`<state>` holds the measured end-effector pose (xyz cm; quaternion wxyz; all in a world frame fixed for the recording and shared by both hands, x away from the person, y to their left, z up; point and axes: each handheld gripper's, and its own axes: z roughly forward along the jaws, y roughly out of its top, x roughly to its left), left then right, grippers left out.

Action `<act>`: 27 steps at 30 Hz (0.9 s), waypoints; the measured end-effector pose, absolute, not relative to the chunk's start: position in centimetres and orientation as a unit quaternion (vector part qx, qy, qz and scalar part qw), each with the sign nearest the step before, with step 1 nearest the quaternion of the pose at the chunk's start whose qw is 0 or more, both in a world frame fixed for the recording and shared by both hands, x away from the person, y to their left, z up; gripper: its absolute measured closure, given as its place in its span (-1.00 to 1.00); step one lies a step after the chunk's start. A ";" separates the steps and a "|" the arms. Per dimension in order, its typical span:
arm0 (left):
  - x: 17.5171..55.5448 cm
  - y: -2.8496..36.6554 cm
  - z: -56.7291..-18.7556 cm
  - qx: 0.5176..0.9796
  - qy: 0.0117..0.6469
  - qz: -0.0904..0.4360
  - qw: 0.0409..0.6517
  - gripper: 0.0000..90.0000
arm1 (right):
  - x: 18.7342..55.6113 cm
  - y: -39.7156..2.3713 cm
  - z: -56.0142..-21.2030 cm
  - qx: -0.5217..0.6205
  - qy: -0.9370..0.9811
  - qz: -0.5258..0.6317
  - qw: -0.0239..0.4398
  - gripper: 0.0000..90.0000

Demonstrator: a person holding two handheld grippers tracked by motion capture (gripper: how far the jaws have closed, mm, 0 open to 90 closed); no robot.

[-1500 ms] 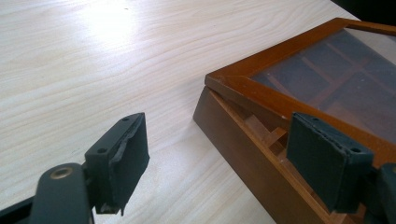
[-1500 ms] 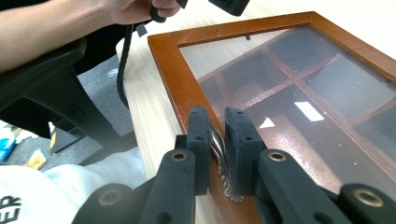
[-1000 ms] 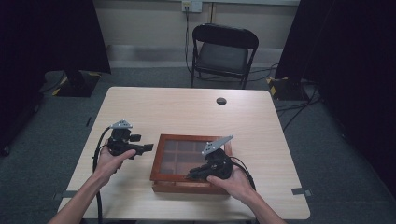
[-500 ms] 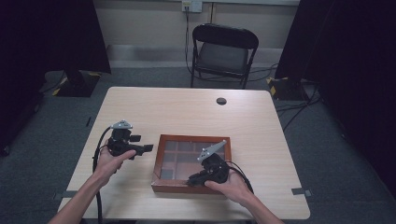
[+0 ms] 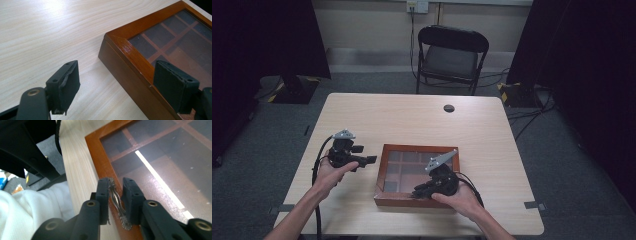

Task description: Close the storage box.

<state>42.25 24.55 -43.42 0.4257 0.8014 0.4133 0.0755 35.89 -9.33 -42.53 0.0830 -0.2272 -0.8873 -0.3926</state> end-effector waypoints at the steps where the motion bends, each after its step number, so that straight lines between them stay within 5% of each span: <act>1: 42.2 24.5 -43.4 0.802 0.413 0.075 0.426 -0.54 | 35.9 -9.4 -42.5 -0.230 -0.885 -0.397 0.084 0.63; 15: 42.0 24.1 -43.4 0.809 0.399 0.077 0.425 -0.53 | 37.8 -13.3 -40.7 -0.349 -0.832 -0.430 -0.037 -0.31; 27: 41.6 25.2 -43.6 0.810 0.409 0.087 0.410 -0.53 | 39.2 -19.8 -40.4 -0.450 -0.773 -0.436 -0.102 -0.63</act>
